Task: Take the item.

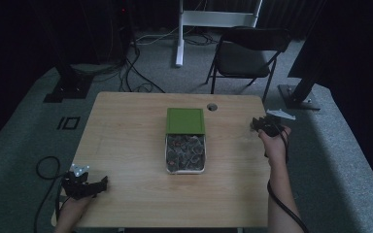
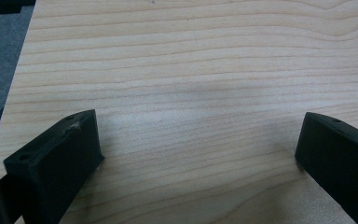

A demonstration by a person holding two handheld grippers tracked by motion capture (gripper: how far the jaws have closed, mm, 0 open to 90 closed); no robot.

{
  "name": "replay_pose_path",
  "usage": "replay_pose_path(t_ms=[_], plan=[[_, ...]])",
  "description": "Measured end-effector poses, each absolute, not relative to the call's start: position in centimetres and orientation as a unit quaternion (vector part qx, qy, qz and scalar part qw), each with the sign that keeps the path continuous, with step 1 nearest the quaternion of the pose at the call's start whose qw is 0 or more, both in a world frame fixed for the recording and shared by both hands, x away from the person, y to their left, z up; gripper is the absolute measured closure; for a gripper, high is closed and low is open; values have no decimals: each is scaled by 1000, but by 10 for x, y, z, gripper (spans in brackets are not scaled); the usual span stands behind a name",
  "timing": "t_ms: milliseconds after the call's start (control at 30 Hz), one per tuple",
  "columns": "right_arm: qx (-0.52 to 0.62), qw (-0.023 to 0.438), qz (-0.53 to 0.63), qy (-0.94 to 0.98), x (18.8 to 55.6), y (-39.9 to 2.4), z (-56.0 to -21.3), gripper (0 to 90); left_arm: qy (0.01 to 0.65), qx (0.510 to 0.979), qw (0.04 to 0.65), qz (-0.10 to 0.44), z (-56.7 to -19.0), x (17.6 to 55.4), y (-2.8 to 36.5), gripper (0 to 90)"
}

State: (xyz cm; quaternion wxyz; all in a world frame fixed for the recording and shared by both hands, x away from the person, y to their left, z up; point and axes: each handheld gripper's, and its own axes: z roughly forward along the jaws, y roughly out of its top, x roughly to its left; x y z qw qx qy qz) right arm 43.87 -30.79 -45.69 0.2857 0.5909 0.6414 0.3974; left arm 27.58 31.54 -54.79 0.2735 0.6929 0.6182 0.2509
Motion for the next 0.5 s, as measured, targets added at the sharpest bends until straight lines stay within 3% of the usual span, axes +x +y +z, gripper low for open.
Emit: replay_pose_path(t_ms=[233,500], plan=[[586,288,406,639,436,-309,-453,552,618,693,273,251,-548,276,315,5],[555,294,419,656,430,-303,-447,267,618,693,273,251,-548,276,315,5]])
